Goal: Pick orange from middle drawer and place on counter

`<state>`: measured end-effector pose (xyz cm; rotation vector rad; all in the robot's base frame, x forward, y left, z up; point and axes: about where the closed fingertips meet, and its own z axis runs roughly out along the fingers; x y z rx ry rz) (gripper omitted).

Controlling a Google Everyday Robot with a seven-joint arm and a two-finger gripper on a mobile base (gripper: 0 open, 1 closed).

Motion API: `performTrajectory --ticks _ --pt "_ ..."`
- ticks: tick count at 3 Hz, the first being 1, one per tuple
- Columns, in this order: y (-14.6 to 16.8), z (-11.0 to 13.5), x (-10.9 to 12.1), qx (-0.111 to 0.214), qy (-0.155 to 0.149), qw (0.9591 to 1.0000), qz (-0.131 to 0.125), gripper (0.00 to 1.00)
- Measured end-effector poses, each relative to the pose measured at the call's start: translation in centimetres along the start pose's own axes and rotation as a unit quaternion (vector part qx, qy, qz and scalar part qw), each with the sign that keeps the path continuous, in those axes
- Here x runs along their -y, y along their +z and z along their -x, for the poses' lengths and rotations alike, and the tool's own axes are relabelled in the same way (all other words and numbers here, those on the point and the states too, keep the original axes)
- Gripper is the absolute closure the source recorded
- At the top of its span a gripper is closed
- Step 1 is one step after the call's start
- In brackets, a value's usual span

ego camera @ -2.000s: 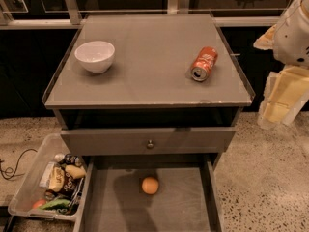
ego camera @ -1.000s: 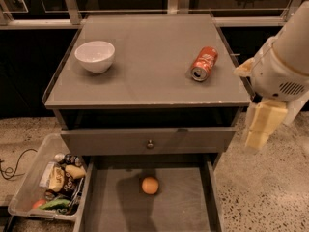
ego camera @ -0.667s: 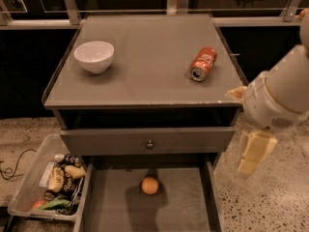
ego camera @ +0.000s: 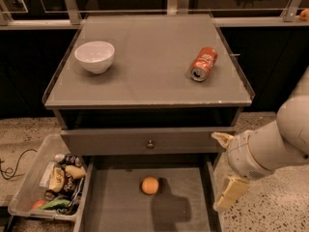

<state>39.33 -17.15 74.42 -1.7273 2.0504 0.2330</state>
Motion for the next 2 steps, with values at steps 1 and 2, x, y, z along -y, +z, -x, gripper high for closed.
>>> performTrajectory --ticks 1,2 --pt "0.24 0.13 1.8 0.006 0.002 0.9994 -0.035 0.0" --pt "0.21 0.15 1.79 0.005 0.001 0.9994 -0.035 0.0"
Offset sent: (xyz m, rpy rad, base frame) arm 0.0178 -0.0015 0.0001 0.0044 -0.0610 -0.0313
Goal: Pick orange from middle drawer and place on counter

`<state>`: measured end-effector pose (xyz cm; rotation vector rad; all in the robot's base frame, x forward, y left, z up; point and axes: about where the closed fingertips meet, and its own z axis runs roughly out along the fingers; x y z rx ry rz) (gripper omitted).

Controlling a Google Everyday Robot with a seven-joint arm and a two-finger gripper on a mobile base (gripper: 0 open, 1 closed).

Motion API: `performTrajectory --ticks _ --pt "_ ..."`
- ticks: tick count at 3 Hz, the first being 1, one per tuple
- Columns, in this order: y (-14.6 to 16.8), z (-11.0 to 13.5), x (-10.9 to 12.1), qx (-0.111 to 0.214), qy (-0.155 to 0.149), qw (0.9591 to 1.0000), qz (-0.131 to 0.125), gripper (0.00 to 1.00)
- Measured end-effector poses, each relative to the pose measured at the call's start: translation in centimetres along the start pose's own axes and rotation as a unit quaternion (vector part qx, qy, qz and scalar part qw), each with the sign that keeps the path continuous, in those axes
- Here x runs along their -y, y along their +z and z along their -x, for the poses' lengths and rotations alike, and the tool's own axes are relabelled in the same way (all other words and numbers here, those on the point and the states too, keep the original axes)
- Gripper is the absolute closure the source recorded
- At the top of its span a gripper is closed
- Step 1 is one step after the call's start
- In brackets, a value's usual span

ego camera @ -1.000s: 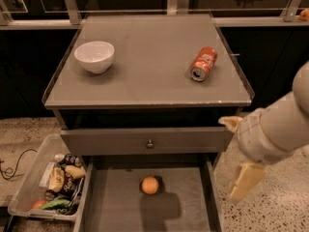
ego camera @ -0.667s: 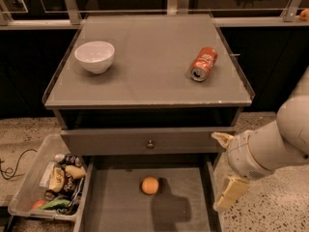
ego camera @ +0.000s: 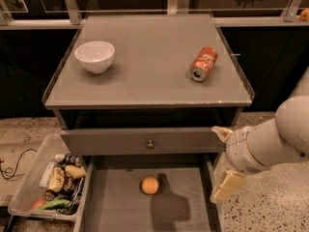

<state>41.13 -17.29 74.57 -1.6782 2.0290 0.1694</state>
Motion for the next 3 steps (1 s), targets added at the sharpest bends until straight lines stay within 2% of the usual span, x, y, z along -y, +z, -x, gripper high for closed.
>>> performTrajectory --ticks 1,2,3 --pt "2.2 -0.4 0.1 0.008 0.023 0.9997 0.009 0.0" --pt "8.6 -2.0 -0.3 0.022 0.063 0.9973 0.028 0.0" --pt "15.2 -3.6 -0.7 0.049 0.092 0.9943 0.025 0.0"
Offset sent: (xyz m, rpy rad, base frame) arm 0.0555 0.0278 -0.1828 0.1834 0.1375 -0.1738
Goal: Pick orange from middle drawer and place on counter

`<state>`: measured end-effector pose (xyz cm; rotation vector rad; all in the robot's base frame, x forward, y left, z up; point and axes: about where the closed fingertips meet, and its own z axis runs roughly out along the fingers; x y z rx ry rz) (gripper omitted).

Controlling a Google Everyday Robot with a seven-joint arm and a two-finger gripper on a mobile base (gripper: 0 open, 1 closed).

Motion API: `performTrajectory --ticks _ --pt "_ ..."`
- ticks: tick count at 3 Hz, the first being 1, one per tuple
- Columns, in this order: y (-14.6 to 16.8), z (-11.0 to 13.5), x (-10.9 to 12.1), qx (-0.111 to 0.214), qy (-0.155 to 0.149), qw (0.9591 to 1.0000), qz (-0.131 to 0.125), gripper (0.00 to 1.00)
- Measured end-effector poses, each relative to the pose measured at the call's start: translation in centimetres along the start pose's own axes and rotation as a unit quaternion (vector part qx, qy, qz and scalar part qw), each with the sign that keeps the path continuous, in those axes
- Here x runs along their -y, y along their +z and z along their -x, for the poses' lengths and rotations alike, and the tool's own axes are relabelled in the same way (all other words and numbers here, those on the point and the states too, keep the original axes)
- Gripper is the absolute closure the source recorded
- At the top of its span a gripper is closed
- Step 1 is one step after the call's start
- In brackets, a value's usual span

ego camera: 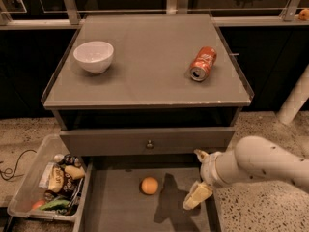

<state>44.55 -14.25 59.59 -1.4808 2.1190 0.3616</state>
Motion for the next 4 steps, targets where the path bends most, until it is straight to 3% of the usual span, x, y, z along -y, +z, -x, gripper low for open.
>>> performTrajectory --ticks 1,2,3,4 --pt "4.7 -0.8 -1.4 0.019 -0.018 0.9995 -0.016 0.0" --pt "12.4 -1.6 -3.5 0.045 -0.047 0.9971 -0.039 0.0" --pt "12.4 -1.6 -3.5 0.045 -0.047 0.9971 -0.039 0.0" --pt "14.4 -1.5 -3.3 0.053 -0.056 0.9965 -0.032 0.0"
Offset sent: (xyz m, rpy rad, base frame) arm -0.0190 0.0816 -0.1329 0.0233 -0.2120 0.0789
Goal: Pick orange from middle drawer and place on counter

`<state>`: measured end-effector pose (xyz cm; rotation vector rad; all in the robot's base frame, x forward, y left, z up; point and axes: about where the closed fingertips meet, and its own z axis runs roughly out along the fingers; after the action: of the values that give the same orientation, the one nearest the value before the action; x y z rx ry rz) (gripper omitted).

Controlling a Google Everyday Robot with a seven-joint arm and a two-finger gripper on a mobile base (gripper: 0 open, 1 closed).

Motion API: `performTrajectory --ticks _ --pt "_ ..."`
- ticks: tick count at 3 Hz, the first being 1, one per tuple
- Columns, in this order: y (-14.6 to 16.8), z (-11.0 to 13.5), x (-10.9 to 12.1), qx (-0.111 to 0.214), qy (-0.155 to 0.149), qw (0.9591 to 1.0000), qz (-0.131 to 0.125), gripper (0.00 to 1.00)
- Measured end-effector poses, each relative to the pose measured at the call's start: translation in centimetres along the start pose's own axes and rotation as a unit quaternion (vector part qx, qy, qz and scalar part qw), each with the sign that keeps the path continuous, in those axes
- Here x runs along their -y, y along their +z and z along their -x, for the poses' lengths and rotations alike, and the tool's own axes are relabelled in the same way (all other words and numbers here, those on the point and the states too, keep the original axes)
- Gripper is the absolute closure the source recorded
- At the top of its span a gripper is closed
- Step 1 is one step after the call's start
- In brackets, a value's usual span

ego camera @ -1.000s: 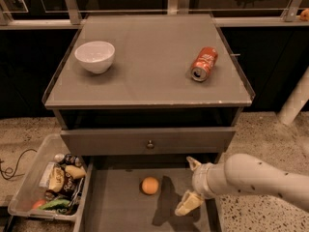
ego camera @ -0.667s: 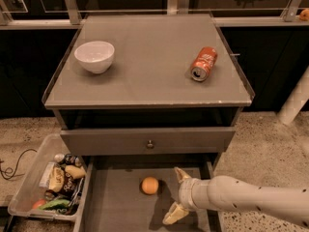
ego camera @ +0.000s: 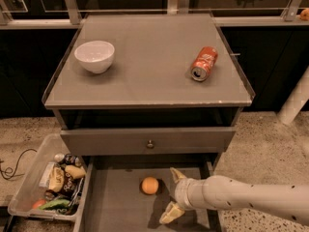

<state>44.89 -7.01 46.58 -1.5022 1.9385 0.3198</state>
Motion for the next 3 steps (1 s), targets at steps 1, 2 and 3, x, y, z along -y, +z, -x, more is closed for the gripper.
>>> performTrajectory --ticks 1,2,3 --pt "3.0 -0.1 0.4 0.027 -0.014 0.9994 0.016 0.0" --pt "5.2 0.1 1.2 0.065 -0.015 0.9973 0.03 0.0" --pt "6.5 0.1 1.9 0.093 -0.01 0.9949 0.039 0.0"
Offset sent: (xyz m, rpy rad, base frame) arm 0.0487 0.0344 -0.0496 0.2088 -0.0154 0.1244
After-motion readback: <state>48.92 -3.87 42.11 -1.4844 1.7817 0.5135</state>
